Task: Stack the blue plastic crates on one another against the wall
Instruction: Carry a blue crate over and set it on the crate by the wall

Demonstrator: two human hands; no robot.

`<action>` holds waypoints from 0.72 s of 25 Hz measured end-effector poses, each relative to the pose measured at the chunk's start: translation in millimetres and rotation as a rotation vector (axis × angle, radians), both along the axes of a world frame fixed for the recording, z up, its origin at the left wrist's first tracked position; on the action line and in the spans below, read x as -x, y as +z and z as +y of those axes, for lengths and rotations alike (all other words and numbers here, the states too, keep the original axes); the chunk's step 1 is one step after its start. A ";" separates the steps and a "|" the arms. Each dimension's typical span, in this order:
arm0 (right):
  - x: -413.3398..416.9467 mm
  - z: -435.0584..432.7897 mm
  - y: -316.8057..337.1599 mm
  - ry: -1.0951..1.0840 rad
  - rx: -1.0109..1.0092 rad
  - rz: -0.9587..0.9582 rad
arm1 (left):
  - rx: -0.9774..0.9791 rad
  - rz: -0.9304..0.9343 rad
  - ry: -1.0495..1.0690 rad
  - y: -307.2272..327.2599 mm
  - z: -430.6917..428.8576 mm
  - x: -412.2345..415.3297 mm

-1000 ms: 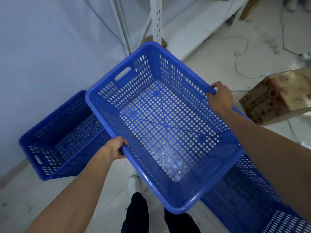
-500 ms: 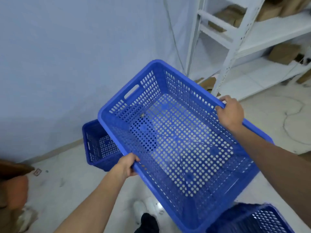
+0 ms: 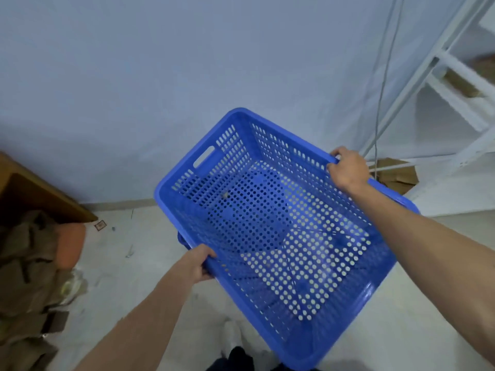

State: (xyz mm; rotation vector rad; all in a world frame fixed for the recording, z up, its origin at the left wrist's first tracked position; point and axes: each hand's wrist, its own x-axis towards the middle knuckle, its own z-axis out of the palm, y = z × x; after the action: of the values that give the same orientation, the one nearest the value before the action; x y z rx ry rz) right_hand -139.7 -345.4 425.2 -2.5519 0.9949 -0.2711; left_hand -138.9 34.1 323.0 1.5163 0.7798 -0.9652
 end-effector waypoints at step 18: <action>-270.9 -8.4 -44.5 0.607 -0.093 0.288 | -0.105 0.054 0.544 -27.4 -70.0 -54.4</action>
State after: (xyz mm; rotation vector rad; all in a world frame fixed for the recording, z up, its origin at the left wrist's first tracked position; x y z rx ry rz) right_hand 131.3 -353.8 380.7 -2.7030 0.2657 0.3101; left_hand -84.5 -35.9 295.6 1.2666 1.2180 -0.5642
